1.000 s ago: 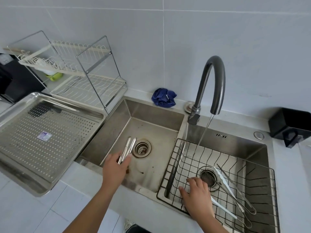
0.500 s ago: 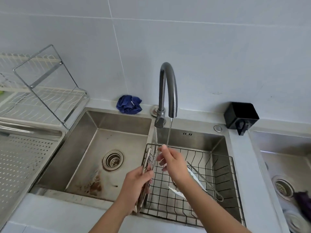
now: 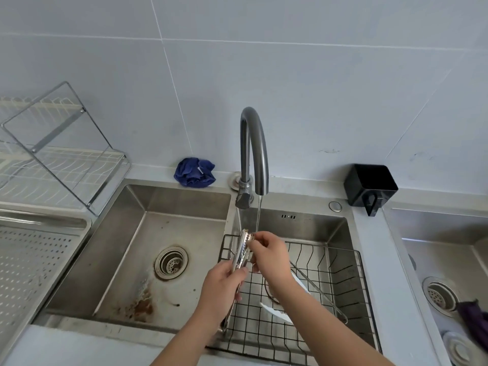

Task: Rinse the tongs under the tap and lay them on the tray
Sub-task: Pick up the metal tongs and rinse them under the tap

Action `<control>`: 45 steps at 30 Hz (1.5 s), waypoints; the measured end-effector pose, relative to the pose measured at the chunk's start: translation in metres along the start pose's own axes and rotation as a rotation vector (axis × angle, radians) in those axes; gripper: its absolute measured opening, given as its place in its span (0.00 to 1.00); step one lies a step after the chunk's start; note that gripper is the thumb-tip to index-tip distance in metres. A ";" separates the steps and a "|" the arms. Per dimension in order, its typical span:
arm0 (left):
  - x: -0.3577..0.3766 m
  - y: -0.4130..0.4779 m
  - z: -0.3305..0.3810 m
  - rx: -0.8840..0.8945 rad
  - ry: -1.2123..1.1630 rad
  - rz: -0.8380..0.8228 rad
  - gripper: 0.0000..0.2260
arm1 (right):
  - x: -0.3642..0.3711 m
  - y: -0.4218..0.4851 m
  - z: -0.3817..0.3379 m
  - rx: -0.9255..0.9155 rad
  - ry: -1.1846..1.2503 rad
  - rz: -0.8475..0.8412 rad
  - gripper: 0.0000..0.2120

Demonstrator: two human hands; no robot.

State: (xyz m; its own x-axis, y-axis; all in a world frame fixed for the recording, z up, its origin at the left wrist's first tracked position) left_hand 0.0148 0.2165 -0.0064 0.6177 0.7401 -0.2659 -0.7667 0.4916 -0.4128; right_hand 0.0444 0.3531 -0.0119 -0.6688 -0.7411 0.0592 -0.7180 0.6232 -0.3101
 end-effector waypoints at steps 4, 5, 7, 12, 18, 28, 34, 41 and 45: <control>0.008 0.017 0.010 -0.022 -0.017 -0.010 0.07 | -0.009 0.023 -0.012 -0.029 -0.010 0.047 0.14; 0.010 0.020 0.012 -0.021 -0.014 -0.016 0.08 | -0.010 0.027 -0.013 -0.027 -0.011 0.046 0.13; 0.010 0.026 0.016 -0.020 0.011 -0.017 0.08 | -0.013 0.031 -0.012 -0.003 -0.024 0.011 0.09; 0.009 0.032 0.019 -0.026 0.050 0.008 0.08 | -0.014 0.039 -0.017 -0.024 -0.123 -0.021 0.09; 0.006 0.031 0.022 -0.018 0.005 0.028 0.08 | -0.005 0.037 -0.019 -0.015 -0.041 -0.106 0.02; 0.003 0.025 0.021 0.012 0.032 0.062 0.09 | 0.002 0.032 -0.016 -0.075 -0.059 -0.031 0.10; 0.006 0.022 0.026 0.055 0.027 0.077 0.11 | -0.003 0.039 -0.021 -0.101 -0.097 0.017 0.17; 0.003 0.024 0.028 0.033 0.032 0.086 0.12 | 0.002 0.037 -0.024 0.066 0.110 -0.107 0.13; 0.003 0.026 0.030 0.063 0.073 0.086 0.15 | -0.002 0.038 -0.025 -0.012 0.065 -0.020 0.16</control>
State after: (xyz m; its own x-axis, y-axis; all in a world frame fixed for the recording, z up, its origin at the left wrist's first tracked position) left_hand -0.0085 0.2454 0.0078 0.5582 0.7468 -0.3615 -0.8257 0.4572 -0.3306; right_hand 0.0137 0.3843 -0.0001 -0.6654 -0.7356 0.1266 -0.7330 0.6119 -0.2972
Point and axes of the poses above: each hand's wrist, its own y-axis towards the middle knuckle, its own x-axis out of the palm, z = x × y, the point moved 2 cm from there along y, towards the middle knuckle, and after that the axes turned 12 degrees about y, right-handed, at the moved point
